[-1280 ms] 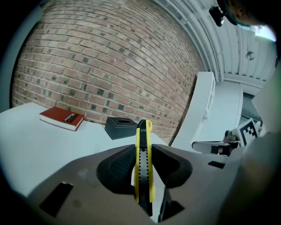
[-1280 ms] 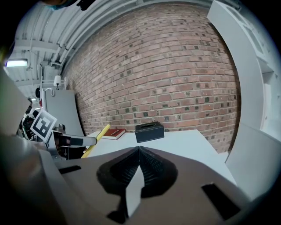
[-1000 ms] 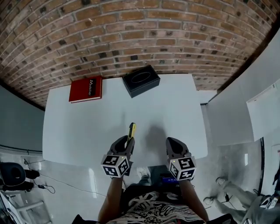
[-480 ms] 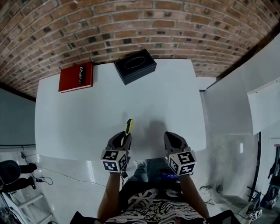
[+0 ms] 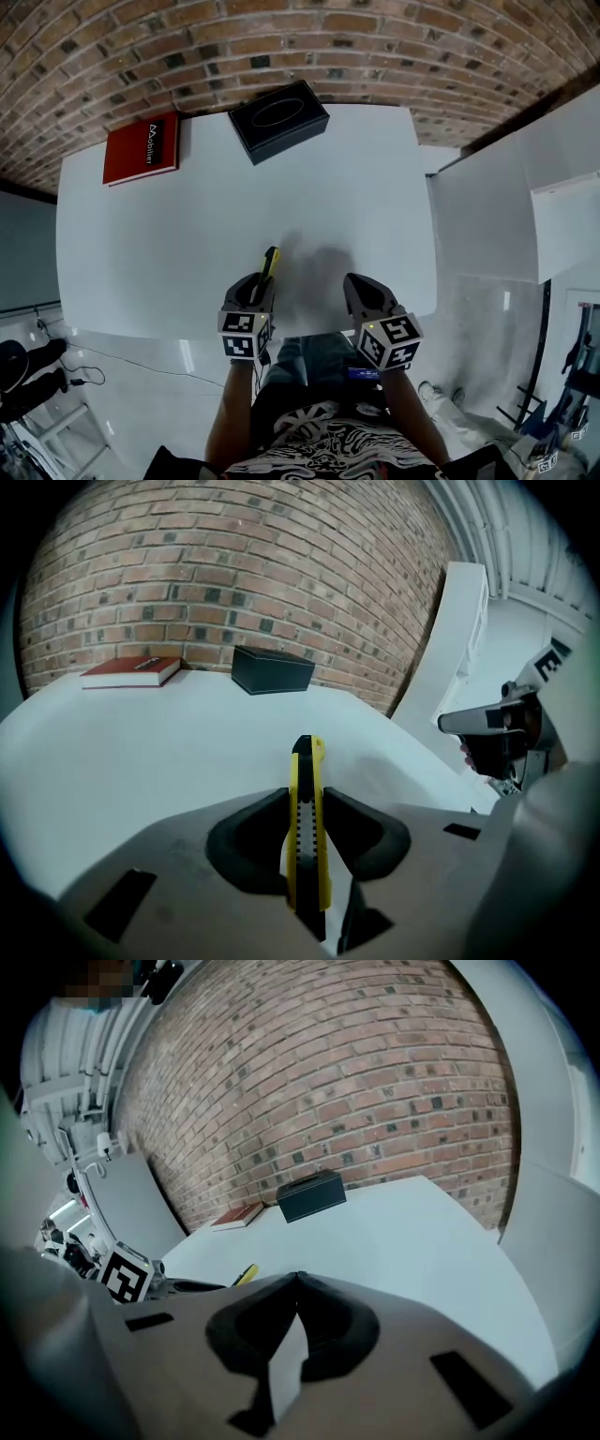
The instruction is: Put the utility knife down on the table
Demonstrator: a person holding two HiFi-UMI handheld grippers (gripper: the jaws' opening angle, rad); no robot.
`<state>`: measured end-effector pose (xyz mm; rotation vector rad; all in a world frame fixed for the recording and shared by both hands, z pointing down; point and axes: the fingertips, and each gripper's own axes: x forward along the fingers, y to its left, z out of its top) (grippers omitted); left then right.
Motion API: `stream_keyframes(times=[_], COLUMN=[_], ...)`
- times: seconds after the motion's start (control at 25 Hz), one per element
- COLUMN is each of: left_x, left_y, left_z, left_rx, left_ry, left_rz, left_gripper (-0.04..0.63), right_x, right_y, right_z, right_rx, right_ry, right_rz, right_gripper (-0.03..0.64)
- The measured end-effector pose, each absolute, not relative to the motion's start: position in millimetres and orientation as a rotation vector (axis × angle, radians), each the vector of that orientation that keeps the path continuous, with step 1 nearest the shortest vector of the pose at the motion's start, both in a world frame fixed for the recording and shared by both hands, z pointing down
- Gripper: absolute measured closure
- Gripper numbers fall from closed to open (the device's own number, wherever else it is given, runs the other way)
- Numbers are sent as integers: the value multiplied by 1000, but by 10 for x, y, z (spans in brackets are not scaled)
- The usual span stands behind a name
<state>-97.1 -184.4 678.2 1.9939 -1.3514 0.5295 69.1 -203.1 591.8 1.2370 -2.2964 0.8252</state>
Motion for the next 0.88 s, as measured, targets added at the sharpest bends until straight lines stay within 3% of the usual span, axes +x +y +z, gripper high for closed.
stream_keyframes(times=[0.72,0.88], left_x=[-843,-793], left_y=[-1882,-1924], left_z=[7031,7000], left_rx=[1986,1997], left_ry=[-1311,-1296], left_rz=[667,631], left_gripper=[474,418], right_x=[740,780], right_y=[-2144,-2130], right_z=[6053,6058], right_rx=[1209,1220], right_ry=[-2270,-2273], right_rz=[857,850], right_gripper=[617,617])
